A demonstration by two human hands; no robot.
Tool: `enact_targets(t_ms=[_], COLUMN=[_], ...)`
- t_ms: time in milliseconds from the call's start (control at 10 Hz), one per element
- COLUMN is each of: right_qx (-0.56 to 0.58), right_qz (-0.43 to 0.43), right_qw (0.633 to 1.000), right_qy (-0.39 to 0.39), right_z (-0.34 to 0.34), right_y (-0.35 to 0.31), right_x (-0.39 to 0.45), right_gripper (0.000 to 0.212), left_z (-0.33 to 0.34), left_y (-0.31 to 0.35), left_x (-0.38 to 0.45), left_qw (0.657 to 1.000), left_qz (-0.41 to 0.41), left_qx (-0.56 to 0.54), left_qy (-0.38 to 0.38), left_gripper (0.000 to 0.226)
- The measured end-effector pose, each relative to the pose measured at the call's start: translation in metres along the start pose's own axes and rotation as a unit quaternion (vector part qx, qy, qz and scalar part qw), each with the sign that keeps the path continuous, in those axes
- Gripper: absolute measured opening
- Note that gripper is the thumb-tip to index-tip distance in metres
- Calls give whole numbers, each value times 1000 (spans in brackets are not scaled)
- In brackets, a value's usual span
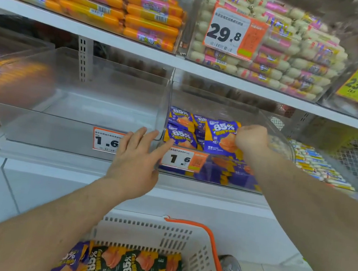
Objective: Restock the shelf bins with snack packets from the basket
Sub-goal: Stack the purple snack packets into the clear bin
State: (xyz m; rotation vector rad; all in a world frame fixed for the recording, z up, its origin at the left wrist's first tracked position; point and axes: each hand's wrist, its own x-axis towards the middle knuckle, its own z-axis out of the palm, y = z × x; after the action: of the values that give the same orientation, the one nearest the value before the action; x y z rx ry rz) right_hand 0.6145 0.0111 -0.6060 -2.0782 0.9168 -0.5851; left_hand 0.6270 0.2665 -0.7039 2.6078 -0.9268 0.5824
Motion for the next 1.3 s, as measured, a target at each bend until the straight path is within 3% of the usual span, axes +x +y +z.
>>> enact_targets(t_ms=[200,500,600,700,800,900,1000,1100,1200,1300], right_qx=[-115,-319,-344,-283,-163,-29,-6,-94,-144,-131], right_qz=[-4,-56,-59,-94,-334,-484,-449,-277,-120,2], right_qw=[992,945,935,954,904,848,893,902,861,836], right_qy=[-50,-47,-55,14,212,214,-30,-318,-472,-534], right_z=[14,26,27,26,33,70,130,189,234,264], right_y=[7,13,14,18,30,55,95,133,158,164], right_x=[-2,2,3,-1,-19,-81,-159,-221,-255,-271], right_gripper=[31,14,13,9,29,31,21,12,23,37], left_z=[2,-6,-7,-8,-16,-28,-29,-23,-14,-7], left_y=[1,4,4,1,-5,-23,-49,-69,-83,-93], left_x=[-1,-1,-2,-12,-25,-37,-53,-76,-94,-108], left_qw=[1000,998,997,997,988,975,917,849,824,817], left_qz=[-6,-11,-3,70,141,45,-34,-56,-75,-88], left_qx=[11,37,26,-14,-58,-84,-11,41,31,40], left_qy=[8,-57,-67,-9,4,-198,-397,-524,-561,-569], left_gripper=[91,88,86,77,60,49,47,47,40,29])
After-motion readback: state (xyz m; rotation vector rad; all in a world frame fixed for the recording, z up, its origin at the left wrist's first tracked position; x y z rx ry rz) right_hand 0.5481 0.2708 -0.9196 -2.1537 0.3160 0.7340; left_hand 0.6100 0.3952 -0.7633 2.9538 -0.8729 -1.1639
